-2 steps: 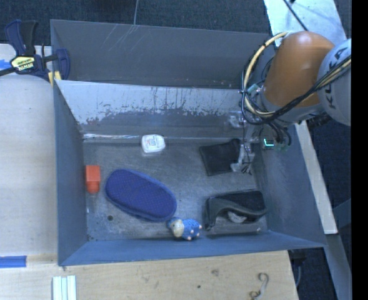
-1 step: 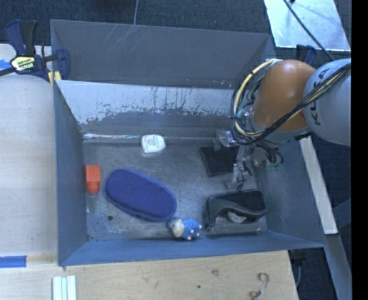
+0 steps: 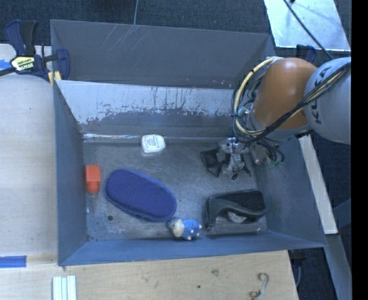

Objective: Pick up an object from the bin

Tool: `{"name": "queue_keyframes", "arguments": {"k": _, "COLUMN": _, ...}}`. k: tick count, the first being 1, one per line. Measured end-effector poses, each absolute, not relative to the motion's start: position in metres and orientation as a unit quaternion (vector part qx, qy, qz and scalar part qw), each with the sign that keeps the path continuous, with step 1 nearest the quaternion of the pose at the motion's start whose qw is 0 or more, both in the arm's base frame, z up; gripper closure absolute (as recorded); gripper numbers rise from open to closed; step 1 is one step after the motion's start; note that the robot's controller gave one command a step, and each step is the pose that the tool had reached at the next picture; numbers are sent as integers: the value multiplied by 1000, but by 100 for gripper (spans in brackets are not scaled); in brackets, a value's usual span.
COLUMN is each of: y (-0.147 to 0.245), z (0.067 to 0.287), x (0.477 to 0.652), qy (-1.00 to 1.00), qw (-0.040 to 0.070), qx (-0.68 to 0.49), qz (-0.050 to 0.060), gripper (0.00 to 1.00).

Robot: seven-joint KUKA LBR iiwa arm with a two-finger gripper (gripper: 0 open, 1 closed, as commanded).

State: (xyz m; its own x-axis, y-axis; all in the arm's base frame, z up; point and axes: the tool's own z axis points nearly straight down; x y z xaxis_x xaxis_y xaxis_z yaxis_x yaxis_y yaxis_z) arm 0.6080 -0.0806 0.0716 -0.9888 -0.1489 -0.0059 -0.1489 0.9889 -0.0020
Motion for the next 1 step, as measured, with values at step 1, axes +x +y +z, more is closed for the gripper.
{"name": "queue_keyframes", "arguments": {"k": 1, "y": -91, "z": 171, "x": 602, "qy": 997, "qw": 6, "qx": -78, "qz": -1, "gripper": 100}}
